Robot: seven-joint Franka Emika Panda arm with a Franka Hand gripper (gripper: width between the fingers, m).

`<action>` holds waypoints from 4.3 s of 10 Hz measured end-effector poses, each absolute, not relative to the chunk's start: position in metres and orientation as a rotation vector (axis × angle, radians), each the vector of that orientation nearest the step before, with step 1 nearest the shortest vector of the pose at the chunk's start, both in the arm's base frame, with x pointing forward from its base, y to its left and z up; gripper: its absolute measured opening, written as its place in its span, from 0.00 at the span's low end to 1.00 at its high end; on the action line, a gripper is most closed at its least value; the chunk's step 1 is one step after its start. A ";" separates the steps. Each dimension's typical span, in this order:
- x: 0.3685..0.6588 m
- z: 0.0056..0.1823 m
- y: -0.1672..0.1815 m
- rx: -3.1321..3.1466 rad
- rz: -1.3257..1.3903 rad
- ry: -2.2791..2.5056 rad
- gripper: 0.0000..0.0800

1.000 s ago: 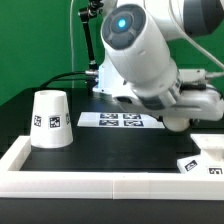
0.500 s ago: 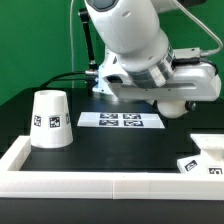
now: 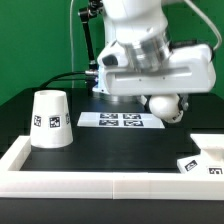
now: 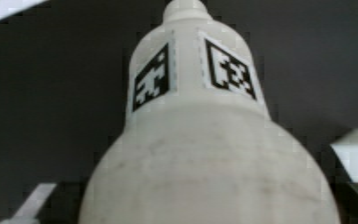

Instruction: Assemble lamp

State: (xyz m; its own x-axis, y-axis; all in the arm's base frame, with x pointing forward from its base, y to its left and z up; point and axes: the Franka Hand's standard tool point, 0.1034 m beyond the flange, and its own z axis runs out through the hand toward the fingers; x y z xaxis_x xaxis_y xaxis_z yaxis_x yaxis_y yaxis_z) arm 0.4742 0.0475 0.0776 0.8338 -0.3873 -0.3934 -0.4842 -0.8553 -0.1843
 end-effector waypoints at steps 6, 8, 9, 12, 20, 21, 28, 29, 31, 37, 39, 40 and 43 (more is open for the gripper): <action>0.508 0.096 0.043 -2.918 -0.090 0.574 0.72; 0.513 0.101 0.045 -2.960 -0.256 0.475 0.72; 0.520 0.106 0.044 -2.975 -0.305 0.396 0.72; 0.533 0.115 0.044 -2.989 -0.313 0.257 0.72; 0.579 0.153 0.059 -2.992 -0.410 0.068 0.72; 0.579 0.151 0.058 -2.991 -0.426 0.077 0.72; 0.597 0.157 0.087 -2.979 -0.596 -0.030 0.72; 0.596 0.156 0.084 -2.978 -0.626 -0.029 0.72; 0.595 0.155 0.084 -2.979 -0.617 -0.031 0.72; 0.608 0.147 0.093 -2.960 -0.722 -0.049 0.72; 0.605 0.144 0.099 -2.950 -0.782 -0.063 0.72; 0.605 0.143 0.099 -2.951 -0.780 -0.063 0.72; 0.602 0.136 0.098 -2.957 -0.763 -0.064 0.72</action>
Offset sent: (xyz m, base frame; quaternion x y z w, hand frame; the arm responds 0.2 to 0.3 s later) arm 0.0000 0.0000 0.0000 0.0000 0.1938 0.0000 0.9810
